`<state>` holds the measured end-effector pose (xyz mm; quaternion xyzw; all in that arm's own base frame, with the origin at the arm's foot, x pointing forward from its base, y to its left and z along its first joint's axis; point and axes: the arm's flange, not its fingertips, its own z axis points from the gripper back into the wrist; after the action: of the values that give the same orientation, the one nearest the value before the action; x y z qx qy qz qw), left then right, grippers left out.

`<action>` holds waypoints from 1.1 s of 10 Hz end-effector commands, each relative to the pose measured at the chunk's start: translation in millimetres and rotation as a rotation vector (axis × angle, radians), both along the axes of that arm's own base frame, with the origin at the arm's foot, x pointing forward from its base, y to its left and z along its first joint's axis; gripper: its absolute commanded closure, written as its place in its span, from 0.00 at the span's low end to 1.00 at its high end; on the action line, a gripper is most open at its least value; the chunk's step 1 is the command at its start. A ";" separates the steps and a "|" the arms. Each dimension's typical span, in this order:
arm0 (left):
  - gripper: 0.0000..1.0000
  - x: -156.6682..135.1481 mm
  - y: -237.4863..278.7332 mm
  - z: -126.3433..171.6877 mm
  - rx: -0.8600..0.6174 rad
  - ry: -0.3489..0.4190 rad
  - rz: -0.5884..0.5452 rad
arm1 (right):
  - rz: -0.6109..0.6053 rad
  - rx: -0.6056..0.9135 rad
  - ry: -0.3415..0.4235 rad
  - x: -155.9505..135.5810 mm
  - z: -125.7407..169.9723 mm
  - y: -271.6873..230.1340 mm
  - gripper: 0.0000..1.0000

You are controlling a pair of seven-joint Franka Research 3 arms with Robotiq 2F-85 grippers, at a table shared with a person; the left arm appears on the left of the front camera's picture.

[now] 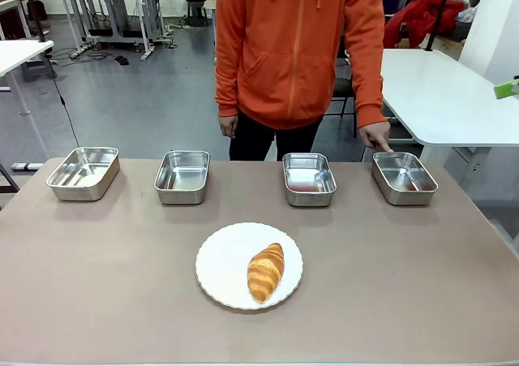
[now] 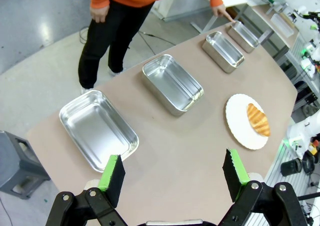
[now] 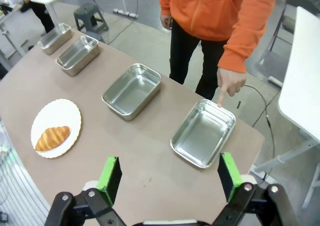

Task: Place the bread in the container.
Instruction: Place the Butter Roll into the Airtight Container indicated by the human.

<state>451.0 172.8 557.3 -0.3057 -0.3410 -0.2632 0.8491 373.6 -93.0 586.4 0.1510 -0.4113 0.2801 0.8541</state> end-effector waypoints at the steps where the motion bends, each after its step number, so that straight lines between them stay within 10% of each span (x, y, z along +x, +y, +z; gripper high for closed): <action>1: 0.00 -1.3 1.0 0.2 -0.008 -0.011 -0.011 | -0.071 -0.046 0.031 0.0 19.1 63.2 0.00; 7: 0.00 -1.3 1.0 0.2 -0.008 -0.011 -0.011 | -0.423 -0.081 0.383 23.8 -6.9 286.1 0.00; 11: 0.00 -1.3 1.0 0.2 -0.008 -0.011 -0.011 | -0.430 -0.087 0.607 14.8 -61.6 372.7 0.00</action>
<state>450.9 173.1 557.4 -0.3062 -0.3410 -0.2634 0.8489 379.3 271.3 528.2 0.0899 -0.1799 0.0703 0.9770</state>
